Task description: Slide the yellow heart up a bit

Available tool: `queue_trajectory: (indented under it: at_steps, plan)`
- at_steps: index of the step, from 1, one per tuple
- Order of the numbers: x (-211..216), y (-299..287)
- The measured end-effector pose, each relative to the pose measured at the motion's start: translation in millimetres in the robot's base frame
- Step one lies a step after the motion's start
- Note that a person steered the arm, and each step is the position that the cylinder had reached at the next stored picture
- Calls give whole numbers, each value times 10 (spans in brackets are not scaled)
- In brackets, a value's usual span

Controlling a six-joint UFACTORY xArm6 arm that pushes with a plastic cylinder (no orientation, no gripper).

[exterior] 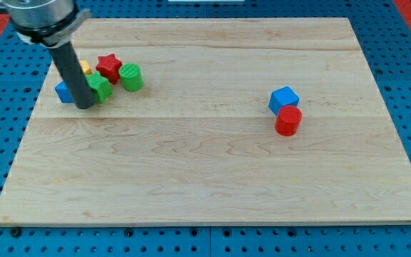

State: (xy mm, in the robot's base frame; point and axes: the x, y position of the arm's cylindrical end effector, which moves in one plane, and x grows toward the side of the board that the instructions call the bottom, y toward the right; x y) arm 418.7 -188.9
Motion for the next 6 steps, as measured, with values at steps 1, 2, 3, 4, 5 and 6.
queue_trajectory:
  at_steps: [1, 2, 3, 4, 5, 6]
  plan:
    - [609, -260]
    - [554, -1140]
    - [157, -1159]
    - [-23, -1157]
    - [-472, -1159]
    - [-613, -1155]
